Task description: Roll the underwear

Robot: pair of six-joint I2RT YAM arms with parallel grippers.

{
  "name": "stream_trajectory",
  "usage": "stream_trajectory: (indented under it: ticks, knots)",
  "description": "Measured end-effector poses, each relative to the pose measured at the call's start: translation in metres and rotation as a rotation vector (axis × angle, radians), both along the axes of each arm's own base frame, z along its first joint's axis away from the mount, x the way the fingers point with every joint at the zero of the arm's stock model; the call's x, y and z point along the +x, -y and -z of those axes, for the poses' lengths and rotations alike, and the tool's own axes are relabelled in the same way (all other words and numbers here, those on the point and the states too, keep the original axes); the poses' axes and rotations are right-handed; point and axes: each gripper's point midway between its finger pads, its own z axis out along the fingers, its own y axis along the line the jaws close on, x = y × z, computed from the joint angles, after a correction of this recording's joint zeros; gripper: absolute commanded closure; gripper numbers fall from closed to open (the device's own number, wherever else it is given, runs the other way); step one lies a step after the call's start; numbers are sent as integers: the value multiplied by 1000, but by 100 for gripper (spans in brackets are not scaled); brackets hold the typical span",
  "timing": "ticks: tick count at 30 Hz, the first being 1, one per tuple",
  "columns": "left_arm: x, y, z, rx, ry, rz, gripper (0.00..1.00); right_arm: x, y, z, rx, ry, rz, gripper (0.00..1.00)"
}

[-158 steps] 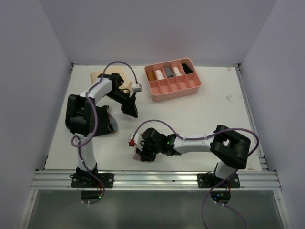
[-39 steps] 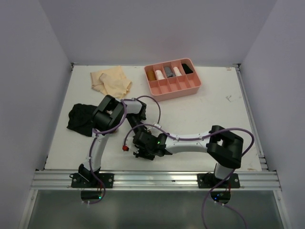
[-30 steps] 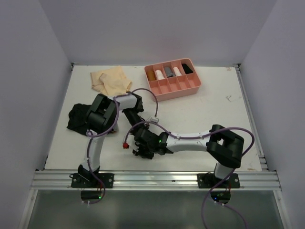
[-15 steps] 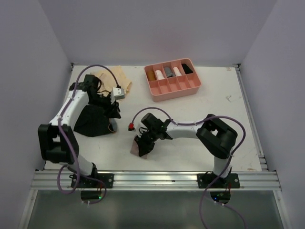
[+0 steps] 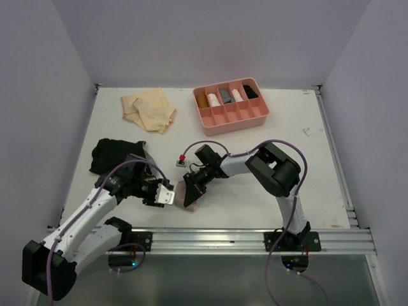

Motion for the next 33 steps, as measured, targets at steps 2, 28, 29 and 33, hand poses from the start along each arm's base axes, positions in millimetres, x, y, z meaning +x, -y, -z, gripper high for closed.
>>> stream_trajectory:
  ticks: [2, 28, 29, 33]
  knots:
    - [-13, 9, 17, 18, 7, 52, 50, 0, 0, 0, 9, -32, -1, 100]
    - [-5, 51, 82, 188, 62, 107, 99, 1, 2, -3, -4, -170, 8, 16]
    - [-4, 51, 82, 194, 55, 106, 100, 1, 3, -12, 9, -186, 3, 2]
    - [0, 54, 83, 203, 42, 92, 100, 16, 11, -32, 26, -145, 38, 1]
